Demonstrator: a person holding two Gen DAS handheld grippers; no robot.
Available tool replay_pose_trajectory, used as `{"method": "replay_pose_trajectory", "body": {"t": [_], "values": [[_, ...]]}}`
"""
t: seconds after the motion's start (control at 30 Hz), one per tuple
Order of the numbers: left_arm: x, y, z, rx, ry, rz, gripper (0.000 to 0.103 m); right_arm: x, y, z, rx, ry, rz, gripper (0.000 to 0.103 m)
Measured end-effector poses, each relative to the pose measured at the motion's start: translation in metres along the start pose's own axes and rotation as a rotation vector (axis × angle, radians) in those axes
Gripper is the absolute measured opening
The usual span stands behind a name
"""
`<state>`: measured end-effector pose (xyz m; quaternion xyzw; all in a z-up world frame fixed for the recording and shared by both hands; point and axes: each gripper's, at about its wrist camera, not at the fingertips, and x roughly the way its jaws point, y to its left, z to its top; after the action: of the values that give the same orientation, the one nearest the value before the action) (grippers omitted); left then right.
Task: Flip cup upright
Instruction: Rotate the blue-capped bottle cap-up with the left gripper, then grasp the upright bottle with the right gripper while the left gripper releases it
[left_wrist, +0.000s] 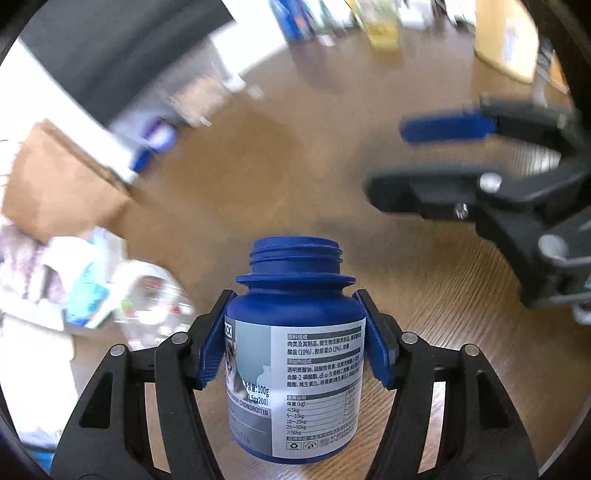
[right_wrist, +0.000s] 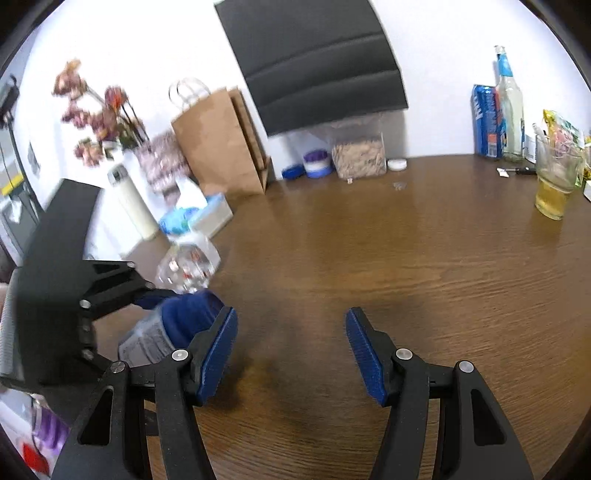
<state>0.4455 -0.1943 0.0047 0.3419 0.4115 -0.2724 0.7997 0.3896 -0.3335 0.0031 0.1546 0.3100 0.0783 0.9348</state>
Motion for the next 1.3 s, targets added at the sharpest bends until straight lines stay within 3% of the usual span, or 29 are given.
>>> {"method": "replay_pose_trajectory", "body": {"t": [0.17,0.2,0.23,0.3,0.37,0.5,0.57,0.6,0.63,0.9,1.0,1.07,1.23,1.3], "values": [[-0.080,0.024,0.002,-0.132,-0.185,0.050,0.060,-0.032,0.004,0.012,0.038,-0.086,0.163,0.066],[-0.096,0.026,-0.002,-0.160,-0.220,0.048,0.060,-0.042,0.008,0.015,0.055,-0.104,0.221,0.072],[-0.110,0.028,-0.006,-0.193,-0.253,0.041,0.060,-0.057,0.012,0.020,0.072,-0.146,0.298,0.086],[-0.131,0.028,-0.015,-0.248,-0.311,0.037,0.060,-0.081,0.020,0.024,0.109,-0.215,0.429,0.093],[-0.152,0.016,-0.026,-0.254,-0.371,0.050,0.060,-0.097,0.032,0.033,0.111,-0.222,0.570,0.093],[-0.180,0.000,-0.040,-0.236,-0.462,0.070,0.060,-0.093,0.071,0.045,0.074,-0.100,0.600,0.093],[-0.188,-0.010,-0.045,-0.212,-0.505,0.098,0.060,-0.084,0.085,0.045,0.085,-0.043,0.681,0.091],[-0.190,-0.013,-0.047,-0.213,-0.520,0.103,0.060,-0.083,0.089,0.045,0.093,-0.035,0.715,0.067],[-0.191,-0.013,-0.050,-0.227,-0.526,0.114,0.060,-0.082,0.093,0.045,0.093,-0.027,0.738,0.068],[-0.198,-0.003,-0.064,-0.273,-0.547,0.040,0.060,-0.102,0.127,0.036,-0.070,-0.089,0.578,0.068],[-0.188,-0.001,-0.072,-0.314,-0.565,-0.032,0.065,-0.114,0.149,0.026,-0.252,-0.156,0.327,0.067],[-0.172,-0.001,-0.082,-0.349,-0.586,-0.094,0.067,-0.117,0.160,0.016,-0.341,-0.192,0.228,0.068],[-0.132,0.012,-0.099,-0.510,-0.527,-0.220,0.075,-0.095,0.155,0.005,-0.324,-0.129,0.236,0.068],[-0.129,0.009,-0.101,-0.516,-0.501,-0.228,0.074,-0.090,0.155,0.002,-0.326,-0.112,0.234,0.068]]}}
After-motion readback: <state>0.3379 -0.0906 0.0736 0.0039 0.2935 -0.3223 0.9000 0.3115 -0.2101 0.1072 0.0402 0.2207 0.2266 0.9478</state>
